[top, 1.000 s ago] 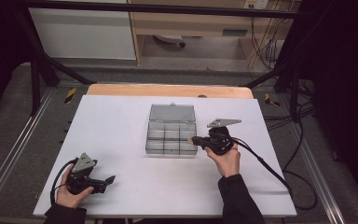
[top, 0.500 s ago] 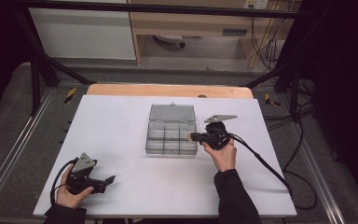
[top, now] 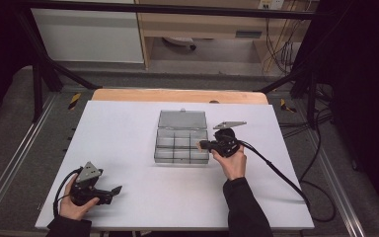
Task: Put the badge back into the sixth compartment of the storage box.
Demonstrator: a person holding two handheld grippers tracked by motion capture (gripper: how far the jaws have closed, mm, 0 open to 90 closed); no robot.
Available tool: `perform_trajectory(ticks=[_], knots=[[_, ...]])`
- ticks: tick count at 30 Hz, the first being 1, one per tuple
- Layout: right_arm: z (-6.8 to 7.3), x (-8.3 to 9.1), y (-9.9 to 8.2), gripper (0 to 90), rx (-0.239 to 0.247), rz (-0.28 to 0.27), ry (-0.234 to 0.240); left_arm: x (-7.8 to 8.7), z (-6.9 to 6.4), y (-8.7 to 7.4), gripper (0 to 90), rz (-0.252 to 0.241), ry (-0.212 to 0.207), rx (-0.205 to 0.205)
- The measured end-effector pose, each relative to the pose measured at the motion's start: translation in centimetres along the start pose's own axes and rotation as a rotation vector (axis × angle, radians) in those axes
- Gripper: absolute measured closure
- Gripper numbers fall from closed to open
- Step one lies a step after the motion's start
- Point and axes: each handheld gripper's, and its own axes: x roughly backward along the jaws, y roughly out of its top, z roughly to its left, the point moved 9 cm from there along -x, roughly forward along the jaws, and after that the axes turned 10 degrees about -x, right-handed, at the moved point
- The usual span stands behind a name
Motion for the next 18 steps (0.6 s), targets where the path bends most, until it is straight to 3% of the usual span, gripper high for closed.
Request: perform_trajectory(ticks=[18], knots=[[-0.3, -2.1, -1.4, 89.1, 0.004, 0.04, -0.013, 0.0, 0.0, 0.0, 3.9, 0.001, -0.001, -0.001]])
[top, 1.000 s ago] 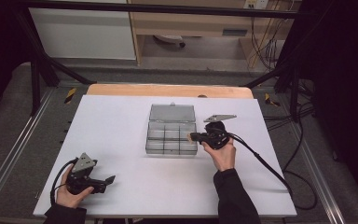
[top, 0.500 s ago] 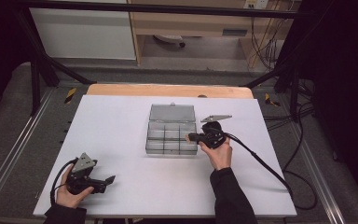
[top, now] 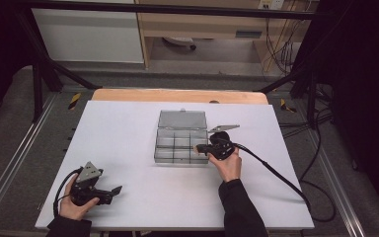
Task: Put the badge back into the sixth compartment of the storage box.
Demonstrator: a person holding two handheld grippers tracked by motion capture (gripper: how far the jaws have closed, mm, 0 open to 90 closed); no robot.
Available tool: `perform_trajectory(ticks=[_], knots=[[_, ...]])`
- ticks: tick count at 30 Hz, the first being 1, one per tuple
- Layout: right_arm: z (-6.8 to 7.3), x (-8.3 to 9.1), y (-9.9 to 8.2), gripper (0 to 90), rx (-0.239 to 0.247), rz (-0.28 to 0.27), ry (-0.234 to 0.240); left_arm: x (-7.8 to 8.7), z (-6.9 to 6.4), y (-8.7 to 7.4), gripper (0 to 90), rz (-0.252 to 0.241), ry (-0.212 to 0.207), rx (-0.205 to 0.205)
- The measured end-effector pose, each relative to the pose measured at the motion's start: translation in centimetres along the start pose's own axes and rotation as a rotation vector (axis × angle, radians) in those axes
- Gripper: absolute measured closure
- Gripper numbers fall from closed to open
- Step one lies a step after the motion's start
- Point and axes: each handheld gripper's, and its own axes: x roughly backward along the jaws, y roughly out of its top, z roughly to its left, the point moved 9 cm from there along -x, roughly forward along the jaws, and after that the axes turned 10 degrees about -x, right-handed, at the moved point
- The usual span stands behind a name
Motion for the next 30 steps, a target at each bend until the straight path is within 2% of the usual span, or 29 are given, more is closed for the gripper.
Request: perform_trajectory(ticks=[18, 25, 30], knots=[[0.0, -1.4, -1.5, 89.0, -0.002, 0.047, -0.014, 0.0, 0.0, 0.0, 3.9, -0.001, 0.0, -0.001], [-0.1, -1.4, -1.5, 87.6, 0.011, 0.048, -0.023, 0.0, 0.0, 0.0, 3.9, 0.0, -0.001, -0.001], [0.0, -1.1, -1.1, 82.6, 0.028, 0.02, -0.023, 0.0, 0.0, 0.0, 3.9, 0.001, -0.001, -0.001]])
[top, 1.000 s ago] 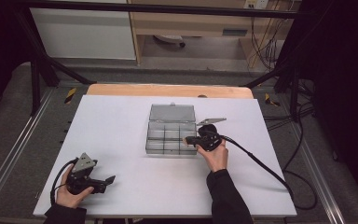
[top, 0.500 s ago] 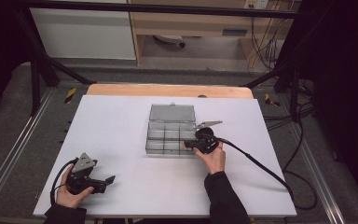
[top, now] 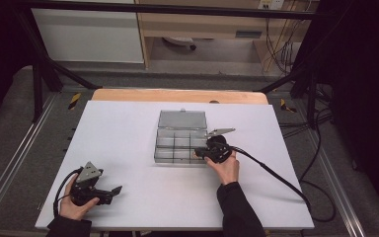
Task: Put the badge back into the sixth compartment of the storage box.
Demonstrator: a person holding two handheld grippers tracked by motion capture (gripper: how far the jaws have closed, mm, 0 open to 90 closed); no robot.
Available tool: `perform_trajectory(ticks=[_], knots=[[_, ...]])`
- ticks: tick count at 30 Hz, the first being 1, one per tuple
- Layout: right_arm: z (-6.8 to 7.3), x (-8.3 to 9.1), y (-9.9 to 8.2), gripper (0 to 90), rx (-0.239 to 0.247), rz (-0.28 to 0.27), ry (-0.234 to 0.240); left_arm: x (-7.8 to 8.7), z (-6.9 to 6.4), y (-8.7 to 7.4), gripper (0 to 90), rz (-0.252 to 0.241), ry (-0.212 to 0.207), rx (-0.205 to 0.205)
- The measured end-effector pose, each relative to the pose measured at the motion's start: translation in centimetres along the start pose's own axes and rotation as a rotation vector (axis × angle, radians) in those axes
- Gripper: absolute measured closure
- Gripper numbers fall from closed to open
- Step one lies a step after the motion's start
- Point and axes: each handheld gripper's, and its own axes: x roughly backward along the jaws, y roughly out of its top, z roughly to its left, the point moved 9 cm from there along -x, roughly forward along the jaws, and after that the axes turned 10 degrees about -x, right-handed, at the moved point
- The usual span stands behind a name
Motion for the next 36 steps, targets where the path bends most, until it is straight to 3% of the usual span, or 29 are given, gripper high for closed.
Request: perform_trajectory(ticks=[8, 15, 26, 30, 36], knots=[[0.6, 1.5, 0.6, 74.6, 0.017, -0.039, 0.014, 0.0, 0.0, 0.0, 3.9, 0.001, 0.001, 0.0], [0.6, 3.4, 0.8, 59.8, 0.026, -0.063, 0.026, 0.0, 0.0, 0.0, 3.9, 0.002, 0.001, 0.0], [-0.9, 7.0, 0.2, 29.2, 0.051, -0.127, -0.005, -0.1, 0.0, 0.0, 3.8, 0.004, 0.003, -0.001], [-1.6, 8.2, -0.3, 18.3, 0.039, -0.137, -0.009, -0.1, 0.0, 0.0, 3.6, 0.005, 0.003, -0.001], [-2.7, 9.5, -1.4, 7.6, 0.043, -0.152, -0.016, -0.1, 0.0, 0.0, 3.2, 0.007, 0.003, -0.001]])
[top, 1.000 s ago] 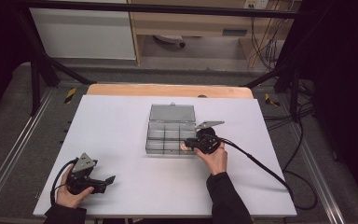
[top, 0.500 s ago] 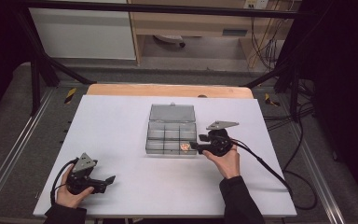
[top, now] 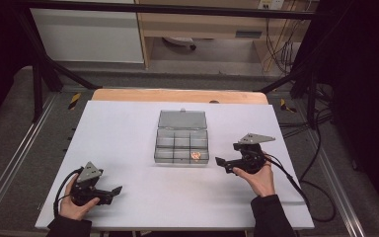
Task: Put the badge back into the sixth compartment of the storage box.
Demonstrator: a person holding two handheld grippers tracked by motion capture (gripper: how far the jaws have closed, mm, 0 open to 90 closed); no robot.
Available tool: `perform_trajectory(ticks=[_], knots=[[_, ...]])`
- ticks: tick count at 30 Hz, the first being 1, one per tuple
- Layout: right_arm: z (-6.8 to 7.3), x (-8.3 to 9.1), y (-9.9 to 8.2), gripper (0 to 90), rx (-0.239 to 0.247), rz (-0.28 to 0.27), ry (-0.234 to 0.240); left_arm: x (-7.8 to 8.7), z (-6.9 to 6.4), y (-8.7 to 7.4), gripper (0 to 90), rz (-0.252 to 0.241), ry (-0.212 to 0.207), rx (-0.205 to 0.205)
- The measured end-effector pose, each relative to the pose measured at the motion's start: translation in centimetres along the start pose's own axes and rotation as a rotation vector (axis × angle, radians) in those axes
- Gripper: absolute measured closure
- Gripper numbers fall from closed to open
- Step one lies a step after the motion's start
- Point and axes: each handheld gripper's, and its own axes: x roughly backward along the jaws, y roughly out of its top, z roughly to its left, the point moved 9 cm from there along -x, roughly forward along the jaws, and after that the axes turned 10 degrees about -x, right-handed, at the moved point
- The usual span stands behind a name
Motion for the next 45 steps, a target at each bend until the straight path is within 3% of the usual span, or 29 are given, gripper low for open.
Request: perform_trajectory(ticks=[9, 26, 45], knots=[[-1.5, 1.2, -2.6, 0.9, 0.01, 0.03, 0.003, -0.1, -0.1, -0.1, 2.8, 0.007, -0.004, 0.0], [-4.1, 2.3, -8.0, 0.7, 0.003, 0.08, 0.016, -0.2, -0.2, -0.1, 2.3, 0.014, -0.007, -0.004], [-5.4, 3.9, -10.8, 0.7, -0.001, 0.097, 0.02, -0.3, -0.3, -0.1, 2.2, 0.02, -0.013, -0.009]])
